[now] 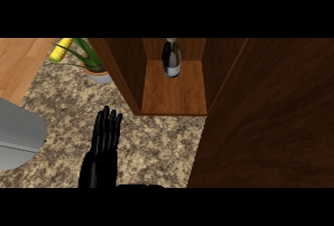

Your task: Pick up the wine, place it into the cabinet and close the cabinet

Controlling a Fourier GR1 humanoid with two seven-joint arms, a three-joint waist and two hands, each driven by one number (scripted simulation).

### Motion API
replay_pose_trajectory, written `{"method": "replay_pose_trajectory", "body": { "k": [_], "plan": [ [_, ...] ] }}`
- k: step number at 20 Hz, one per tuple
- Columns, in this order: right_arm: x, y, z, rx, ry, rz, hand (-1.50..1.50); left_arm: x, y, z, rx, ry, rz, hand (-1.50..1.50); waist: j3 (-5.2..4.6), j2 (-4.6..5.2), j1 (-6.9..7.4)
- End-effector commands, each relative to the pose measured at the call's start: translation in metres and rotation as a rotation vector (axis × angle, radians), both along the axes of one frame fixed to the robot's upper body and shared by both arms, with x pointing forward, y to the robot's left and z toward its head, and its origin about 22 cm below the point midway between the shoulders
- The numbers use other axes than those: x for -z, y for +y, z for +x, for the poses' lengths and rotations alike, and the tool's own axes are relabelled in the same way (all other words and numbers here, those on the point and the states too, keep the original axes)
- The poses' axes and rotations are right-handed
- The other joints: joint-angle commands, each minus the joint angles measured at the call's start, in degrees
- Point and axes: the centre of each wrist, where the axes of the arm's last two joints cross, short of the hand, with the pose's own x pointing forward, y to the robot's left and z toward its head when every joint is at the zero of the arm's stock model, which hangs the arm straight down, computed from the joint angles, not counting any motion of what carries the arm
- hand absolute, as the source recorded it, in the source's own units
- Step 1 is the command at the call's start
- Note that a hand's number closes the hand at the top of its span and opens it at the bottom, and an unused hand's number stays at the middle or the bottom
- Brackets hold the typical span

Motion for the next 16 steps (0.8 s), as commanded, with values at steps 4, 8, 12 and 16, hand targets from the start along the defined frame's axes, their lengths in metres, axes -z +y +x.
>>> {"method": "replay_pose_trajectory", "body": {
  "k": [4, 8, 12, 16],
  "plan": [
    [-0.034, 0.011, -0.036, -0.193, -0.04, 0.064, 1.5, -0.009, 0.044, -0.02, -0.023, 0.014, 0.027, -1.5, -0.12, 0.03, 0.02],
    [-0.036, 0.024, -0.029, -0.209, -0.074, 0.08, 1.5, -0.018, 0.062, -0.028, -0.031, -0.016, 0.031, -1.5, -0.21, 0.01, 0.56],
    [-0.031, 0.038, -0.02, -0.223, -0.013, 0.063, 1.5, -0.025, 0.1, -0.036, -0.058, -0.037, 0.022, -1.5, -0.27, -0.01, 1.42],
    [-0.033, 0.07, -0.017, -0.252, 0.018, 0.114, 1.5, -0.026, 0.103, -0.042, -0.053, -0.015, -0.004, -1.5, -0.37, -0.21, 1.32]
  ]
}}
